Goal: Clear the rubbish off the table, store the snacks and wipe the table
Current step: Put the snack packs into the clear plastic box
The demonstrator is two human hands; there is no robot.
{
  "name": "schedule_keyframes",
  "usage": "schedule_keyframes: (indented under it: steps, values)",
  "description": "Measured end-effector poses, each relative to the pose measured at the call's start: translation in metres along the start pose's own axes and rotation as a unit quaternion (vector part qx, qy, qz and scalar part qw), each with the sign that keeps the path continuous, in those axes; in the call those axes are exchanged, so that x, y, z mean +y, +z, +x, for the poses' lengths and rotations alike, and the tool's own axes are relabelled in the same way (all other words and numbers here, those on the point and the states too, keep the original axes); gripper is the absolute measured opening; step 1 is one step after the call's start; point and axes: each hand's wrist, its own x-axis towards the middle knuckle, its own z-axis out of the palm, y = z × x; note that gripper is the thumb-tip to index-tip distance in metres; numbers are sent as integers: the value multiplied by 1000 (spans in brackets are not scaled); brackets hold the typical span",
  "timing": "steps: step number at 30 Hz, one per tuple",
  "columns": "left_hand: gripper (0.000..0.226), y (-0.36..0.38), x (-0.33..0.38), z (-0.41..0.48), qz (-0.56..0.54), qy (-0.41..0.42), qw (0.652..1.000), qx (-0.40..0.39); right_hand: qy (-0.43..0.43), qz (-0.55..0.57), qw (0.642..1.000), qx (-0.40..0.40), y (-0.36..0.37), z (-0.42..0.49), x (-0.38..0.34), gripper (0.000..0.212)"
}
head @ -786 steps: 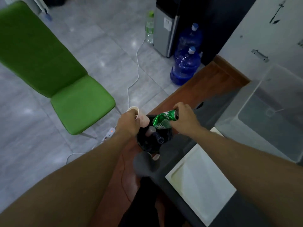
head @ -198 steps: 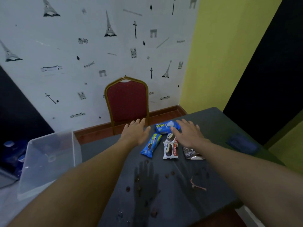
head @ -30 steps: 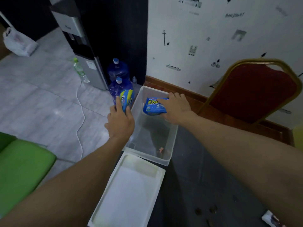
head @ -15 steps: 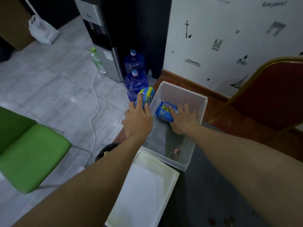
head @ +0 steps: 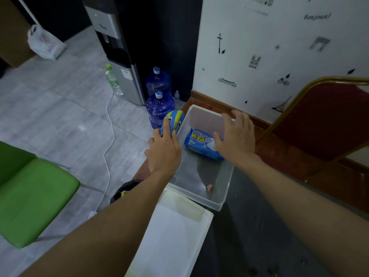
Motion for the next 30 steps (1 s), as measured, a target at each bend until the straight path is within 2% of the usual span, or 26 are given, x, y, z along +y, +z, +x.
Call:
schedule_keyframes:
  steps: [3, 6, 9, 12, 14, 16, 19, 22, 24, 30]
  values:
    - [50, 0, 0, -2, 4, 15, 1000, 11, 51, 46, 993, -96, 0, -7, 22, 78]
    - [51, 1, -1, -4, 28, 58, 996, 56, 67, 93, 980, -164, 1, -5, 25, 74]
    - [52, 1, -2, -5, 70, 138, 980, 122, 56, 89, 975, -194, -1, -1, 25, 71]
    - [57, -1, -2, -10, 62, 258, 955, 134, 51, 78, 971, -218, -3, -1, 28, 70]
    - [64, -1, -4, -16, 92, 340, 931, 92, 46, 77, 970, -224, -4, -1, 28, 69]
    - [68, 0, -7, -17, 155, 399, 904, 11, 45, 84, 969, -227, -6, -1, 27, 69]
    - [67, 4, -7, -6, 278, 471, 826, -139, 48, 87, 969, -226, -5, -2, 26, 68]
    - [68, 13, -2, 6, 317, 526, 758, -220, 54, 84, 969, -226, -4, -1, 26, 70]
    - [69, 22, 1, 10, 327, 527, 747, -241, 57, 81, 970, -224, -3, -1, 26, 70]
    - [71, 52, 6, 18, 301, 484, 773, -278, 57, 85, 972, -209, 3, -2, 26, 72]
